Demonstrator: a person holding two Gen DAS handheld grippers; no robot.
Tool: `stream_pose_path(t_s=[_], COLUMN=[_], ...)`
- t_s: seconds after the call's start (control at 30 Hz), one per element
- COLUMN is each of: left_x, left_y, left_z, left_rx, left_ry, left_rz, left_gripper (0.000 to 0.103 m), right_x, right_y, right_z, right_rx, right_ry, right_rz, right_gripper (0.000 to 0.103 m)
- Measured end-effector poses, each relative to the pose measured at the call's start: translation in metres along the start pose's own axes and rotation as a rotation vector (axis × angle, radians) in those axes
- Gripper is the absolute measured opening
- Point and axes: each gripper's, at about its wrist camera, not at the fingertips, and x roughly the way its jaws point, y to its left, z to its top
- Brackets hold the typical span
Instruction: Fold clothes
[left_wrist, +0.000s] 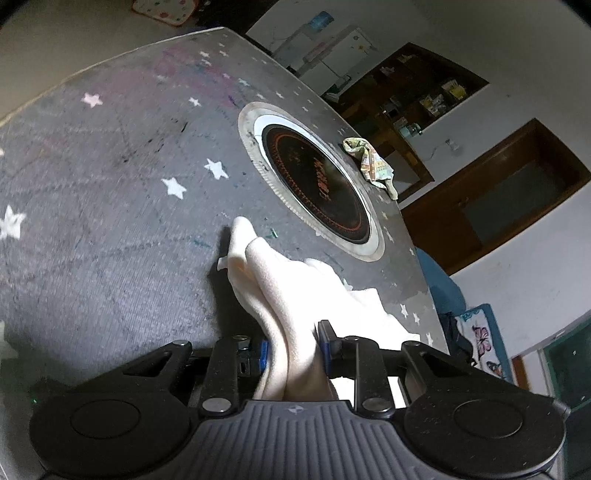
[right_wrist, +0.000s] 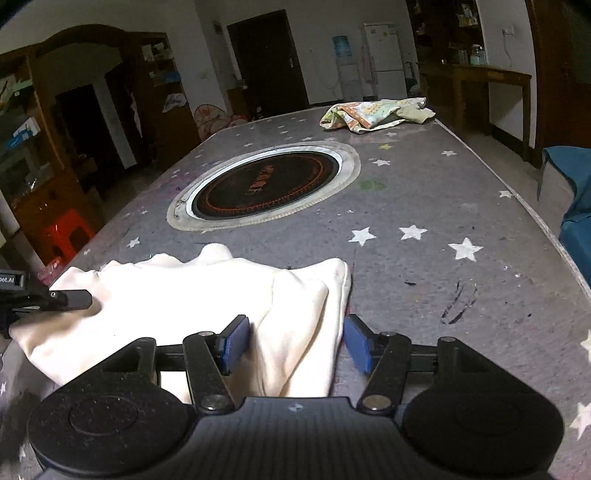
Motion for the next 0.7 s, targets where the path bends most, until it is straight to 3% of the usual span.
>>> stream_pose_path(t_s=[0.07,0.23,0.7], left_x=[-0.001,-0.004,-0.015], left_y=[-0.003,-0.012,-0.046], left_z=[0.000,-0.001,0.000], left_rx=[0.020,0.067,0.159], left_ry=[-0.005,-0.021,-0.059], left_rz=[0.008,0.024,0.000], left_gripper=[0.026,0.024,0.018], right_x=[0.000,-0.003,-0.043], right_y=[0.003,0.011,0.032], right_z=[0.001,0.004,0.018], right_rx=[0.007,0.004,-0.067], right_ry=[0.006,0.010,-0.113], right_rz=[0.015,0.029,0.034], right_gripper=[0.036,0.019,0.014])
